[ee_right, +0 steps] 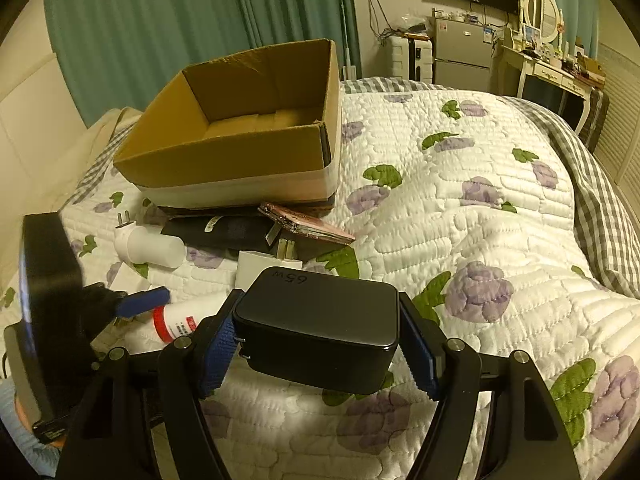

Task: Organize rigid objects
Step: 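Grasp the red-capped white bottle with the left gripper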

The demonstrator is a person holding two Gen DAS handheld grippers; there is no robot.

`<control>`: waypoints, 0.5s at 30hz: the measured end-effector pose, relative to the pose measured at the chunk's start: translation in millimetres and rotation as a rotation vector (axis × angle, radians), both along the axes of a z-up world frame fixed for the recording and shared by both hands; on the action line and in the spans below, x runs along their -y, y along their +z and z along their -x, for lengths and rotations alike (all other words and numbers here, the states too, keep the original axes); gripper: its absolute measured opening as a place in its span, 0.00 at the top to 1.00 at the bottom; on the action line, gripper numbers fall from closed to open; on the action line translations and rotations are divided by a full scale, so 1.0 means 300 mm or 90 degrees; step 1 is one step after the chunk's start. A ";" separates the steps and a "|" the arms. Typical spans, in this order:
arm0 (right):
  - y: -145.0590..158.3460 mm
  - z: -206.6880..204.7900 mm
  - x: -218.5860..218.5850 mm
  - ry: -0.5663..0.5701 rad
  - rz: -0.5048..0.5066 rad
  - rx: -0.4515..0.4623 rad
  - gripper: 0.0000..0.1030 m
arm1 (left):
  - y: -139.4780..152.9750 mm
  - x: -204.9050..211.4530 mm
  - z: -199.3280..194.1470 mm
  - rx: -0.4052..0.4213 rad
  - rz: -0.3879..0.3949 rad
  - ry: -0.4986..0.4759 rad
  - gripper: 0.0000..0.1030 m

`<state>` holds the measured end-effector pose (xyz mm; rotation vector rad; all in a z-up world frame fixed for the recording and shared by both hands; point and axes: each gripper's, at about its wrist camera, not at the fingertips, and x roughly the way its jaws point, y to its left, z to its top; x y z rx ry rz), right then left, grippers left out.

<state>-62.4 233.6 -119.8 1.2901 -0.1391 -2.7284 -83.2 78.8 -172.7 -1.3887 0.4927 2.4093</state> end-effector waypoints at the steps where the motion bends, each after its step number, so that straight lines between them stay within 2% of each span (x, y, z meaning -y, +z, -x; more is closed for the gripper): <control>1: -0.003 0.001 0.000 -0.001 -0.001 0.002 0.30 | -0.010 -0.005 0.011 0.008 0.011 -0.002 0.38; 3: -0.009 0.005 0.002 -0.002 -0.003 0.006 0.30 | -0.033 -0.021 0.026 0.020 0.025 -0.008 0.37; 6: -0.018 0.006 0.003 -0.001 -0.007 0.012 0.30 | -0.027 -0.023 0.017 0.020 0.015 -0.012 0.39; 11: -0.003 -0.009 0.008 0.003 -0.022 0.006 0.30 | 0.027 -0.023 -0.062 -0.002 -0.014 -0.005 0.63; 13: 0.020 -0.025 0.013 0.006 -0.032 -0.005 0.30 | 0.067 -0.006 -0.091 -0.006 -0.047 0.026 0.65; 15: 0.047 -0.042 0.016 0.007 -0.038 -0.018 0.30 | 0.106 0.002 -0.116 -0.018 -0.059 0.043 0.65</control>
